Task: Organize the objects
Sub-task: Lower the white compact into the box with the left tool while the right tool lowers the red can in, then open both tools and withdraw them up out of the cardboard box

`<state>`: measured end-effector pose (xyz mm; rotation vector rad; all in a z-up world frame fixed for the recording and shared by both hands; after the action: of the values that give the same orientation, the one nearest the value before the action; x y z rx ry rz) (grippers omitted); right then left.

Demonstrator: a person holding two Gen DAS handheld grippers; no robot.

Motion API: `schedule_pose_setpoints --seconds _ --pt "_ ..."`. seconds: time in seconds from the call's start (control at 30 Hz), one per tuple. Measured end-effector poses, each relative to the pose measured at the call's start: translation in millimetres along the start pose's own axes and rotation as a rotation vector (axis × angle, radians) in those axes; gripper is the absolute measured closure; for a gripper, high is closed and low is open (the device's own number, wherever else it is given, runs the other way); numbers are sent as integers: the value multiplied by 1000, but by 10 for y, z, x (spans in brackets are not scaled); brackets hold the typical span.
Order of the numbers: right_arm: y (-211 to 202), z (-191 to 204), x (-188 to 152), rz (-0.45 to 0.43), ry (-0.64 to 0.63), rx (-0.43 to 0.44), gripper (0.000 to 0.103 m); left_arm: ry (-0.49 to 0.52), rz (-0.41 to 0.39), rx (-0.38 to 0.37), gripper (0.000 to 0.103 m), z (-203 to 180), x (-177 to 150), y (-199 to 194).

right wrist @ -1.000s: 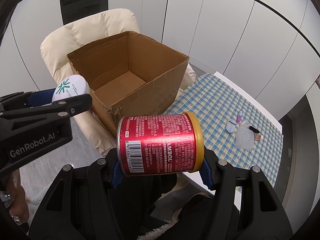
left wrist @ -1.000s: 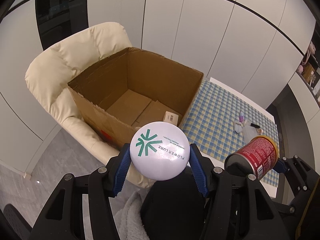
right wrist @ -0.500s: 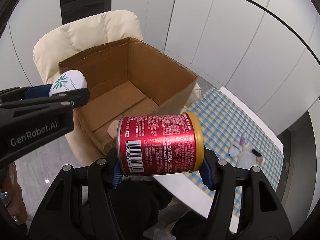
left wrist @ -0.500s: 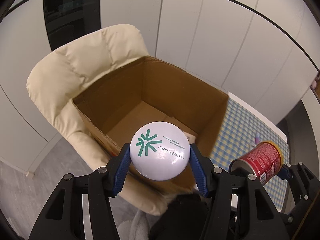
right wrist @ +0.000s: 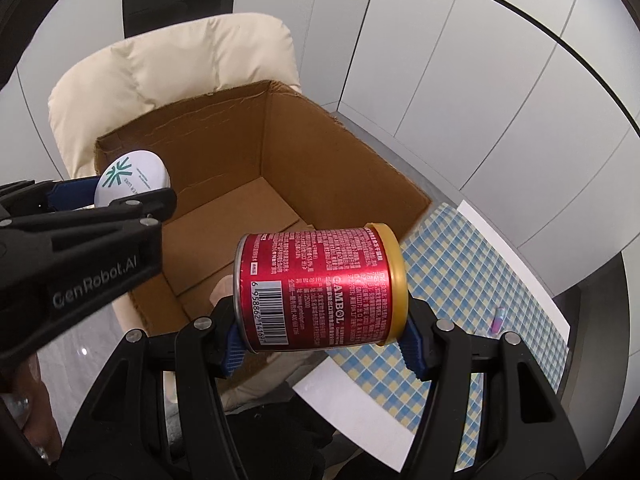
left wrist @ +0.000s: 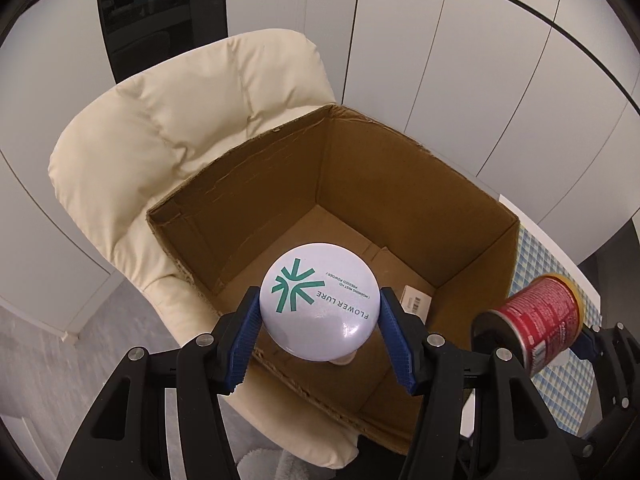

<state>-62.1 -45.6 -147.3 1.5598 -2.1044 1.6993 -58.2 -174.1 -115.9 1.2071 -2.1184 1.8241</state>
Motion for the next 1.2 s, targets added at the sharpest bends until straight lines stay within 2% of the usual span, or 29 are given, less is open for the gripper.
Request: schedule_pose_setpoints --seconds 0.47,0.5,0.53,0.57,0.6,0.63,0.77,1.2 --pt "220 140 77 21 -14 20 39 20 2 -15 44 -58 130 157" --pt "232 146 86 17 -13 32 39 22 -1 -6 38 -58 134 153" --pt "236 149 92 14 -11 42 36 24 -7 8 27 -60 135 140" --pt "240 152 99 14 -9 46 29 34 -20 43 19 -65 136 110" --pt "239 152 108 14 -2 37 11 40 -30 65 5 -66 133 87" --pt "228 148 116 4 6 26 0 47 -54 88 1 -68 127 38" --pt "158 130 131 -27 14 12 0 57 -90 96 0 -60 132 -64" --pt "204 70 108 6 53 33 0 54 -80 89 1 -21 135 -60"
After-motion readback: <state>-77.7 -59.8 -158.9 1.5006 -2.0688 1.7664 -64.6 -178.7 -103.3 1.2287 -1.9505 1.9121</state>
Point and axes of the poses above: each gripper's, at about its wrist camera, not at the fingertips, and y roughly the way its jaws point, z to its left, x to its top, the point moved 2 cm from there along y, roughly the way its jaws point, and after that the axes turned 15 degrees about -x, right-handed, at the moved point
